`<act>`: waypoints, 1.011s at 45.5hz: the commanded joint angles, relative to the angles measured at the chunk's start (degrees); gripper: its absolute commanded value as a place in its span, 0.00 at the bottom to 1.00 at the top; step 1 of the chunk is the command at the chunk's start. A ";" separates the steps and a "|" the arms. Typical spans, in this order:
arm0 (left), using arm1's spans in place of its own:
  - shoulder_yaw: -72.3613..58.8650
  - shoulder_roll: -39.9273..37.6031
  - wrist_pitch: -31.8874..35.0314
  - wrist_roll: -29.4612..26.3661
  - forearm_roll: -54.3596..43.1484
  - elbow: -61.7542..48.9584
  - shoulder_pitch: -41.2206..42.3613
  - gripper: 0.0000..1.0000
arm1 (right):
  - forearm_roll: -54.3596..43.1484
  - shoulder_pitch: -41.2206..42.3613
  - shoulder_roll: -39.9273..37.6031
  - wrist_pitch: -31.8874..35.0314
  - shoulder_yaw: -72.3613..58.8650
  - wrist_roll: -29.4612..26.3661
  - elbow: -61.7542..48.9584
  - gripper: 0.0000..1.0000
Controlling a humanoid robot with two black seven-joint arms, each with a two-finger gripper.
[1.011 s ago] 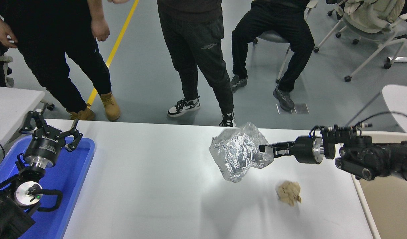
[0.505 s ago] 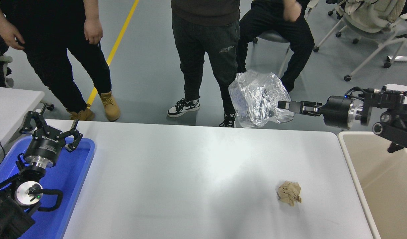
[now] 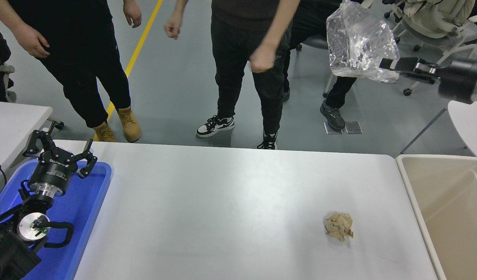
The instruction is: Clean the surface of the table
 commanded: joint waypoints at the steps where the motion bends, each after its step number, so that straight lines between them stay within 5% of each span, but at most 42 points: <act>1: 0.00 0.00 0.00 0.00 0.00 0.00 0.00 1.00 | 3.08 -3.24 0.42 2.37 0.78 -0.36 -15.36 0.00; 15: 0.00 0.00 0.00 0.00 0.00 0.00 0.00 1.00 | 8.88 -11.76 3.32 2.46 0.69 -4.66 -30.39 0.00; 46: 0.00 0.00 0.00 0.00 0.00 0.00 0.00 1.00 | 20.13 -15.02 5.25 1.40 1.30 -34.10 -37.52 0.00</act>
